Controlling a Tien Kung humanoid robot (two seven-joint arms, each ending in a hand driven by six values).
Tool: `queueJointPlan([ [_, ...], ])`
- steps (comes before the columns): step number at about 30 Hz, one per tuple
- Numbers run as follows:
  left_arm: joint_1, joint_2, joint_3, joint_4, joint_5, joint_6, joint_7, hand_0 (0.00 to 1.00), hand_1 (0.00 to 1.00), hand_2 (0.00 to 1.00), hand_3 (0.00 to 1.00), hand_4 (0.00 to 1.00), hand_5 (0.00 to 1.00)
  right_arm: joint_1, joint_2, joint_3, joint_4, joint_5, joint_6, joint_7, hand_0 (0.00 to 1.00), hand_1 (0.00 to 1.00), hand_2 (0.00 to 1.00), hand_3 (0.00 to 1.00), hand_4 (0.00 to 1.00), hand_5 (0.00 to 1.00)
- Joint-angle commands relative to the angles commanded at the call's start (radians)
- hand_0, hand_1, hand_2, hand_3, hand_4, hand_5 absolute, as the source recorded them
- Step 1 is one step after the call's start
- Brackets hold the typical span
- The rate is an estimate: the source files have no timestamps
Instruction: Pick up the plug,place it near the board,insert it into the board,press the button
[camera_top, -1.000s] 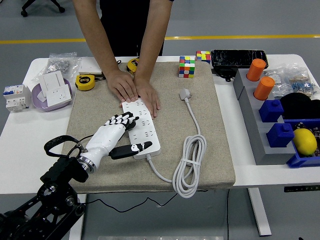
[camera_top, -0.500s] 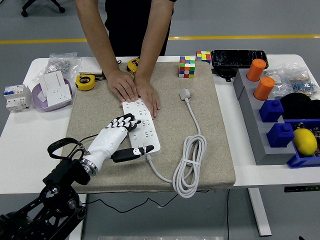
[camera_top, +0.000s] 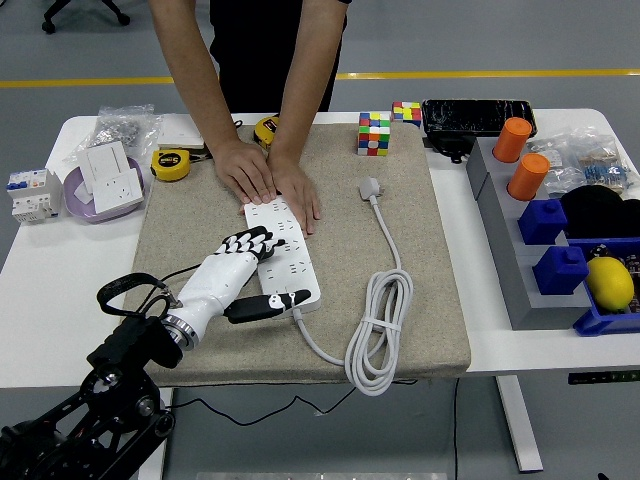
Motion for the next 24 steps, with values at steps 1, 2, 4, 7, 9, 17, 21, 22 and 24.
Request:
queueJointPlan([
  [1,0.001,0.000,0.002,0.000,0.000,0.000,0.000,0.998,0.998,0.980,0.943,0.998,0.998,0.000,0.000,-0.001,0.000,0.000,0.000,0.000,0.963,0.895,0.857,0.876,0.998,0.956],
  [2,0.002,-0.001,0.004,0.000,0.000,-0.001,0.000,0.998,0.998,0.980,0.943,0.998,0.998,-0.001,0.000,-0.001,0.000,0.001,0.000,0.000,0.963,0.895,0.857,0.876,0.998,0.956],
  [4,0.004,-0.001,0.006,-0.001,0.000,-0.001,0.001,0.998,0.998,0.980,0.943,0.998,0.998,-0.001,0.000,-0.002,0.000,0.001,0.000,0.000,0.963,0.895,0.857,0.876,0.998,0.956],
  [7,0.004,-0.002,0.007,0.000,0.000,-0.002,0.001,0.998,0.998,0.979,0.943,0.998,0.998,-0.003,0.000,-0.001,0.000,0.000,0.000,0.000,0.962,0.894,0.856,0.876,0.998,0.956],
  [9,0.003,-0.002,0.009,-0.001,-0.001,-0.002,0.001,0.998,0.998,0.979,0.943,0.998,0.998,-0.003,0.000,-0.001,0.000,-0.001,0.000,-0.001,0.962,0.894,0.856,0.876,0.998,0.956],
  [17,0.001,-0.001,0.015,-0.001,-0.005,-0.005,-0.001,0.998,0.998,0.973,0.943,0.998,0.998,-0.003,-0.001,-0.004,0.000,0.001,-0.001,-0.001,0.962,0.894,0.856,0.876,0.998,0.956],
  [21,0.000,-0.001,0.011,-0.015,-0.007,-0.001,-0.005,0.998,0.998,0.973,0.943,0.998,0.998,-0.003,-0.001,-0.005,0.000,0.002,-0.001,-0.001,0.962,0.894,0.856,0.876,0.998,0.956],
  [22,0.000,-0.001,0.011,-0.016,-0.008,-0.001,-0.006,0.998,0.998,0.973,0.943,0.998,0.998,-0.003,-0.001,-0.006,0.000,0.003,-0.001,-0.001,0.962,0.894,0.856,0.876,0.998,0.956],
  [24,0.000,-0.001,0.003,-0.029,-0.006,0.003,-0.008,0.998,0.998,0.974,0.942,0.998,0.998,-0.003,0.000,-0.004,0.000,0.002,-0.001,-0.002,0.962,0.894,0.853,0.876,0.998,0.956],
])
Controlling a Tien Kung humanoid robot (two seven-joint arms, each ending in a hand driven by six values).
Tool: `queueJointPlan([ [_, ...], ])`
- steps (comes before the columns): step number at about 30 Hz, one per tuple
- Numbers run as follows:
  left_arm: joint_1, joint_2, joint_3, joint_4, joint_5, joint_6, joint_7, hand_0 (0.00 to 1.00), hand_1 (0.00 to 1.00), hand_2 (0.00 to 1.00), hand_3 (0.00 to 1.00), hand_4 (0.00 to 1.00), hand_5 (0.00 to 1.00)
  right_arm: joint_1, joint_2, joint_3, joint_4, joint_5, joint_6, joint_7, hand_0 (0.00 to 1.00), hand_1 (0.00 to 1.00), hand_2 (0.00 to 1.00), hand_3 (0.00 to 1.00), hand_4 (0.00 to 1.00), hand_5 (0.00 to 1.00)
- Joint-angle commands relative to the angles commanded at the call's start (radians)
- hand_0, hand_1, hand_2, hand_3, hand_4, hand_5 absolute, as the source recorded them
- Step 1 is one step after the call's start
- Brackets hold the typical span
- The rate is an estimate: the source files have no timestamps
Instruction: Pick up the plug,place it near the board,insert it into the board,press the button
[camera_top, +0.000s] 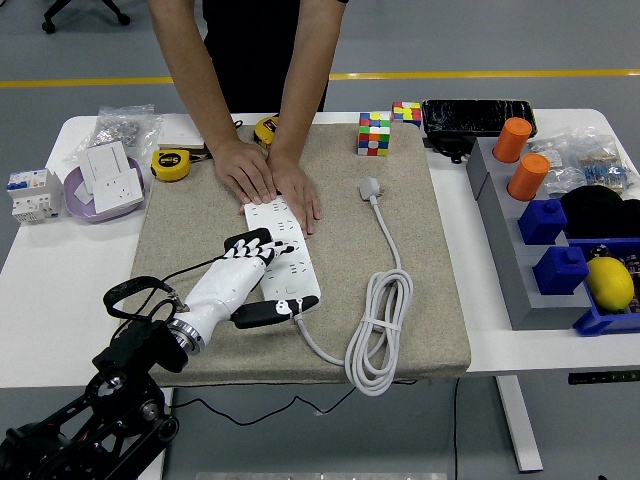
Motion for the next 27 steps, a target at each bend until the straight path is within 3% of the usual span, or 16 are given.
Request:
queueJointPlan([
  [6,0.003,0.000,-0.024,-0.036,0.005,0.016,-0.011,0.998,0.998,0.970,0.938,0.998,0.998,0.001,0.000,0.000,0.000,0.001,0.000,0.000,0.962,0.894,0.853,0.876,0.998,0.955],
  [10,0.011,0.008,-0.035,-0.097,-0.009,0.017,-0.008,0.998,0.998,0.970,0.938,0.998,0.998,0.003,0.000,0.002,0.000,0.001,0.000,0.000,0.962,0.894,0.853,0.876,0.998,0.955],
  [11,0.012,0.008,-0.035,-0.104,-0.012,0.015,-0.006,0.900,0.814,0.790,0.914,0.998,0.897,0.003,0.000,0.002,0.000,0.001,0.000,0.000,0.961,0.894,0.853,0.874,0.998,0.956],
  [13,0.022,0.013,-0.034,-0.153,-0.029,-0.013,0.028,0.900,0.814,0.790,0.914,0.998,0.897,0.003,0.000,0.003,0.000,0.001,-0.001,0.001,0.961,0.894,0.853,0.874,0.998,0.956],
  [16,0.032,0.022,-0.030,-0.239,0.001,-0.106,0.113,0.900,0.814,0.790,0.914,0.998,0.897,0.002,0.000,0.006,0.000,-0.001,0.000,0.000,0.961,0.894,0.853,0.874,0.998,0.956],
  [17,0.033,0.025,-0.030,-0.258,0.008,-0.138,0.139,0.248,0.116,0.245,0.772,0.605,0.240,0.002,0.000,0.006,0.000,-0.001,0.000,0.000,0.962,0.894,0.852,0.875,0.998,0.955],
  [18,0.035,0.031,-0.027,-0.282,0.019,-0.176,0.170,0.248,0.116,0.245,0.772,0.605,0.240,0.002,0.000,0.006,0.000,-0.001,0.000,0.000,0.962,0.894,0.852,0.875,0.998,0.955],
  [22,0.039,0.048,-0.020,-0.288,0.031,-0.316,0.270,0.248,0.116,0.245,0.772,0.605,0.240,0.003,-0.001,0.005,0.000,0.001,0.000,0.001,0.962,0.894,0.852,0.875,0.998,0.955],
  [23,0.036,0.050,-0.018,-0.288,0.029,-0.346,0.287,0.178,0.043,0.172,0.717,0.454,0.117,0.003,-0.001,0.006,0.000,0.000,0.000,0.000,0.962,0.894,0.852,0.875,0.998,0.955],
  [27,0.016,0.050,-0.005,-0.288,0.012,-0.424,0.326,0.178,0.043,0.172,0.717,0.454,0.117,0.004,-0.002,0.007,0.000,-0.003,0.000,-0.001,0.962,0.894,0.852,0.875,0.998,0.955],
])
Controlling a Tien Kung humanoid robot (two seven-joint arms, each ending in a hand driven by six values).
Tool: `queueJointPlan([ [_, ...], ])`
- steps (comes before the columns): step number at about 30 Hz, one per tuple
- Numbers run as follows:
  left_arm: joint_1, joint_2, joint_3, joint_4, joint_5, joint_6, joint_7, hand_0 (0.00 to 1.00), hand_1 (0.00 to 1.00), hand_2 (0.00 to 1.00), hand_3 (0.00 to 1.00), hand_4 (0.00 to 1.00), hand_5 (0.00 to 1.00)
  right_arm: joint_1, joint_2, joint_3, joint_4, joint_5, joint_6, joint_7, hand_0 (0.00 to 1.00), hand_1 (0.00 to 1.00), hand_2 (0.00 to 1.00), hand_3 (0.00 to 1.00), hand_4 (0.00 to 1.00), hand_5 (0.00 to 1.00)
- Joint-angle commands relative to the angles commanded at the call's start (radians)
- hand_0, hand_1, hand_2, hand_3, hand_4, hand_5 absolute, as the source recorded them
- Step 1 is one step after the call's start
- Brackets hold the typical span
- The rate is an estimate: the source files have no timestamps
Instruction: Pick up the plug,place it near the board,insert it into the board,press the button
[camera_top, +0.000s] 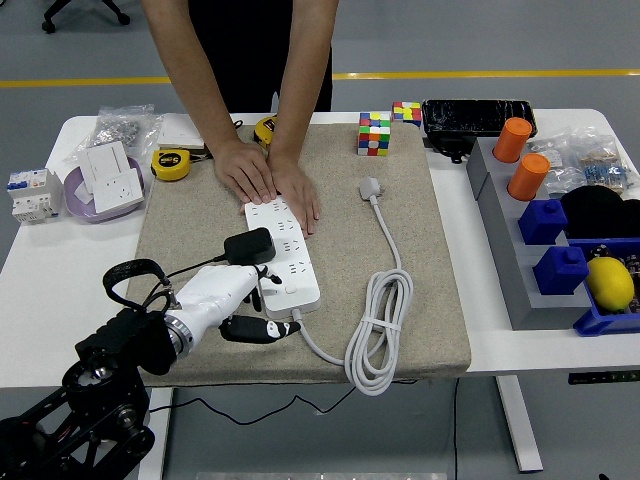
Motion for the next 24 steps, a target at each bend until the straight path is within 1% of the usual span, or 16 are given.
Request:
queueJointPlan([
  [1,-0.005,0.000,0.007,0.000,-0.001,-0.013,0.005,0.178,0.043,0.172,0.717,0.454,0.117,0.001,0.000,-0.002,0.000,0.002,0.000,0.000,0.962,0.894,0.852,0.875,0.998,0.955],
  [2,-0.008,0.000,0.012,0.000,-0.001,-0.019,0.007,0.172,0.038,0.171,0.742,0.438,0.075,0.002,0.001,-0.005,0.000,0.005,0.000,0.001,0.960,0.894,0.852,0.874,0.998,0.955],
  [7,-0.011,-0.005,0.032,0.000,0.005,0.000,-0.001,0.172,0.038,0.171,0.742,0.438,0.075,0.004,0.000,-0.018,0.000,0.015,-0.001,0.005,0.960,0.894,0.852,0.874,0.998,0.955],
  [8,-0.012,-0.007,0.033,0.000,0.006,0.010,-0.006,0.173,0.037,0.171,0.776,0.427,0.050,0.002,-0.001,-0.017,0.000,0.012,0.000,0.004,0.961,0.894,0.850,0.875,0.998,0.955],
  [12,-0.020,-0.012,0.037,0.000,0.010,0.024,-0.013,0.173,0.037,0.171,0.776,0.427,0.050,-0.001,-0.001,-0.009,0.000,0.002,0.001,0.000,0.961,0.894,0.850,0.875,0.998,0.955],
  [14,-0.029,-0.019,0.041,0.017,0.014,0.036,-0.021,0.173,0.037,0.171,0.776,0.427,0.050,-0.003,-0.002,-0.010,0.000,0.000,0.001,0.000,0.961,0.894,0.850,0.875,0.998,0.955],
  [15,-0.033,-0.022,0.043,0.026,0.014,0.040,-0.024,0.172,0.038,0.171,0.810,0.427,0.053,-0.003,-0.002,-0.012,0.000,0.000,0.001,0.000,0.960,0.894,0.850,0.874,0.998,0.955],
  [24,-0.056,-0.040,0.060,0.104,0.026,0.057,-0.038,0.170,0.037,0.170,0.826,0.434,0.051,0.001,-0.002,-0.024,0.000,0.009,0.001,0.002,0.958,0.894,0.850,0.874,0.998,0.955],
])
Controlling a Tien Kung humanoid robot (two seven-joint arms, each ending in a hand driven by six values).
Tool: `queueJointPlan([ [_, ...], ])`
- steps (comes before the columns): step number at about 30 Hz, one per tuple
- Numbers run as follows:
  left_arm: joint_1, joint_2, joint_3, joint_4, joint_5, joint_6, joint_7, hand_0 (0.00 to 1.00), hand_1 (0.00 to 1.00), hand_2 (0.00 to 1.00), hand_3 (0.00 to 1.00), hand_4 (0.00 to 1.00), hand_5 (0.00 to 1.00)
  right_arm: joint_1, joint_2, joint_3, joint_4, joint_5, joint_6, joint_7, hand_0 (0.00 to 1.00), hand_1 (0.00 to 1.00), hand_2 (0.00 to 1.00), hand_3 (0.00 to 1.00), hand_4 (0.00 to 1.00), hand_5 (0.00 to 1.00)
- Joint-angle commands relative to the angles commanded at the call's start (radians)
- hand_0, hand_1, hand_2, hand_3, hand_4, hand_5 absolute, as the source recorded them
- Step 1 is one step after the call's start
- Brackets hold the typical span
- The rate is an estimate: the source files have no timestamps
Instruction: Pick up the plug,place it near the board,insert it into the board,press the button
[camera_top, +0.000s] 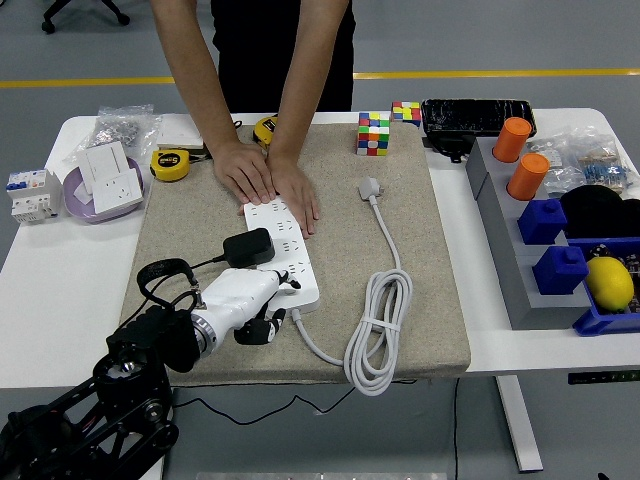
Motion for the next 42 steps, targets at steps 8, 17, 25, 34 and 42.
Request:
queueJointPlan([
  [8,-0.005,-0.002,-0.006,0.031,0.015,0.010,-0.009,0.171,0.037,0.170,0.831,0.439,0.047,-0.001,-0.001,0.007,0.000,-0.004,-0.001,-0.001,0.958,0.894,0.850,0.872,0.998,0.955],
  [17,-0.006,-0.002,-0.009,0.040,0.023,-0.002,-0.004,0.171,0.037,0.169,0.801,0.438,0.042,-0.001,0.002,0.010,0.000,-0.002,-0.001,0.000,0.958,0.895,0.850,0.873,0.998,0.954],
  [25,-0.009,0.000,-0.007,0.039,0.023,-0.024,0.000,0.171,0.037,0.169,0.767,0.437,0.041,0.001,0.003,0.011,0.000,0.000,-0.002,0.001,0.958,0.895,0.850,0.872,0.998,0.953],
  [34,-0.007,0.003,-0.010,0.014,0.024,-0.012,-0.006,0.172,0.036,0.167,0.721,0.430,0.042,0.000,0.004,0.012,0.000,0.001,-0.003,0.000,0.958,0.894,0.850,0.872,0.998,0.952],
  [42,-0.007,0.002,-0.012,0.025,0.024,-0.005,-0.010,0.174,0.035,0.167,0.718,0.432,0.038,0.001,0.004,0.009,0.000,0.003,-0.002,0.001,0.958,0.896,0.850,0.872,0.998,0.952],
])
